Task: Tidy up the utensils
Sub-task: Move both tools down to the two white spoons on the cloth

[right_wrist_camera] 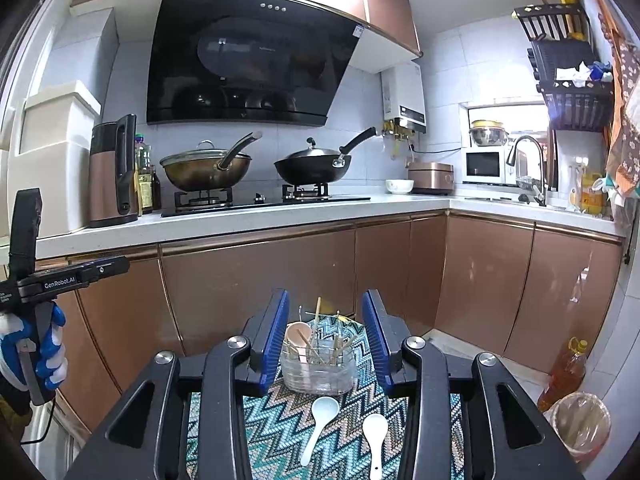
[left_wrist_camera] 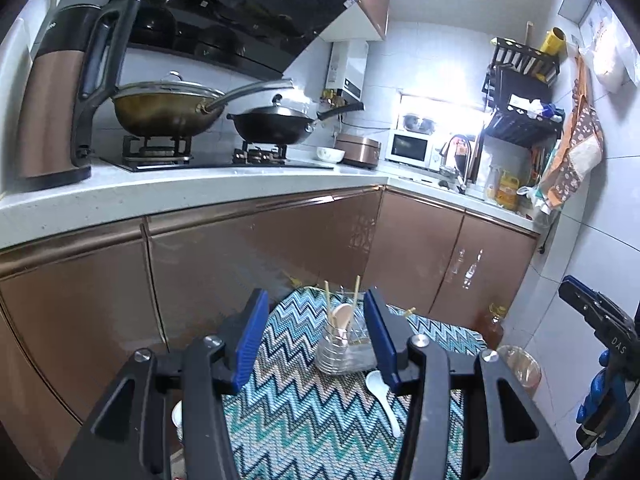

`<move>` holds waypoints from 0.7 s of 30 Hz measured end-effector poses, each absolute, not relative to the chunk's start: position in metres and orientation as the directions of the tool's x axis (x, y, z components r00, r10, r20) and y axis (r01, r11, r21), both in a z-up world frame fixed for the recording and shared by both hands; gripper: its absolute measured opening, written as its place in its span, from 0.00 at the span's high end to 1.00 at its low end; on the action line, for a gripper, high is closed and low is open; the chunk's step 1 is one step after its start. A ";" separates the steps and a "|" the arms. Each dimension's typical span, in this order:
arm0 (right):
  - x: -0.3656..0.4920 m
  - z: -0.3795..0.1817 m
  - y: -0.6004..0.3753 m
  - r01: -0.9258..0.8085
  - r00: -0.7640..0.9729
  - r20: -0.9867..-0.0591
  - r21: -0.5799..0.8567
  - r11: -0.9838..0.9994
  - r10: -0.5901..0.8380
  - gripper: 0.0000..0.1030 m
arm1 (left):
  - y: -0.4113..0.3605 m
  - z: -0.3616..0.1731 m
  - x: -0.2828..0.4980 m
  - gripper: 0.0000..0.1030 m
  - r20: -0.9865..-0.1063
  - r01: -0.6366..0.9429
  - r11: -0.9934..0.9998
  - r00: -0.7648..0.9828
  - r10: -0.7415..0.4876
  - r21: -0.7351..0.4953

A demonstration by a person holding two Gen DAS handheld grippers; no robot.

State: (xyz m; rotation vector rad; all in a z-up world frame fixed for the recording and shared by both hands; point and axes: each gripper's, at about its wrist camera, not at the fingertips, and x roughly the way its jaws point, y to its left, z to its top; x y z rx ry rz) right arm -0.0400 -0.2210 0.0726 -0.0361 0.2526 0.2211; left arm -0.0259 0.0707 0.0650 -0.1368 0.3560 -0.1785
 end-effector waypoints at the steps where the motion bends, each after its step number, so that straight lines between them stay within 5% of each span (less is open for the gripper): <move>1: -0.039 0.073 -0.224 -0.221 0.943 -0.255 -0.007 0.975 0.212 0.62 | 0.068 0.064 -0.025 0.54 -0.339 0.151 0.975 0.919 -0.200 -0.164; 21: -0.014 0.038 -0.289 -0.233 0.907 -0.362 0.001 0.972 0.217 0.61 | -0.013 0.032 0.012 0.54 -0.479 0.205 0.973 0.847 -0.229 -0.102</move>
